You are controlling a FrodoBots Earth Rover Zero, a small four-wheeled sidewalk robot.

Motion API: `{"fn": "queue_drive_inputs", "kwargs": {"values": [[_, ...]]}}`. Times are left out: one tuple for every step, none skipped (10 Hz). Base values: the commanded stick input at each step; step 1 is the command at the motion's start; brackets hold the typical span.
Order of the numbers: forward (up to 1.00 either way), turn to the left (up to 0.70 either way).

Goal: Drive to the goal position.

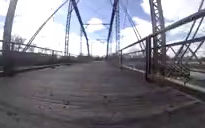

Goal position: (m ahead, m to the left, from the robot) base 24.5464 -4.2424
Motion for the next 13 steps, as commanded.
{"fn": "queue_drive_inputs", "kwargs": {"values": [[1.00,0.00],[1.00,0.00],[1.00,0.00],[1.00,0.00],[1.00,0.00],[1.00,0.00],[1.00,0.00],[1.00,0.00],[1.00,0.00],[1.00,0.00],[1.00,0.00],[1.00,0.00],[1.00,0.00]]}}
